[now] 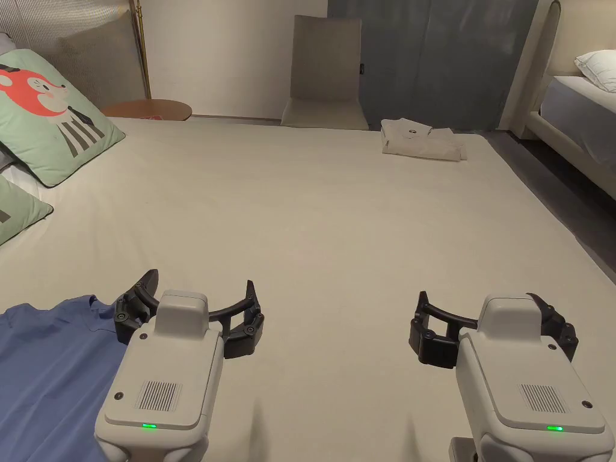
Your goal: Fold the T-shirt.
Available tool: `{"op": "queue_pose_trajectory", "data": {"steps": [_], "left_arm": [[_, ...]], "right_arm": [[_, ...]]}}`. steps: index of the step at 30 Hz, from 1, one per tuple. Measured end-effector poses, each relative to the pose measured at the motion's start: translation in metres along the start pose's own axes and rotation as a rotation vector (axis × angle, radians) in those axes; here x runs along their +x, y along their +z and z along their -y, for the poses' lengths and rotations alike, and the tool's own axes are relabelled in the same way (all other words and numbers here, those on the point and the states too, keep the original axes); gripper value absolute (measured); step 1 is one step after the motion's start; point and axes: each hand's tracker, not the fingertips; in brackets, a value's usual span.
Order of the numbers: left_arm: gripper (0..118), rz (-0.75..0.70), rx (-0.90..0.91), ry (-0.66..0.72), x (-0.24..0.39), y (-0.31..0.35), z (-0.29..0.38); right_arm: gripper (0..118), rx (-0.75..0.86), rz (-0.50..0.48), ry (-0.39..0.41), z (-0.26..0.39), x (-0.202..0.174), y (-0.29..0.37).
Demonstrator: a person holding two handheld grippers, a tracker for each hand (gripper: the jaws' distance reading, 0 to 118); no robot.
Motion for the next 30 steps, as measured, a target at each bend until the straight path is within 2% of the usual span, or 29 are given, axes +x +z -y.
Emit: {"op": "queue_pose_trajectory", "data": {"steps": [30], "left_arm": [[110, -0.002, 0.001, -0.013, -0.0024, -0.0003, 0.0004]], "right_arm": [[118, 0.002, -0.004, 0.008, 0.0047, -0.0015, -0.0080]]}}
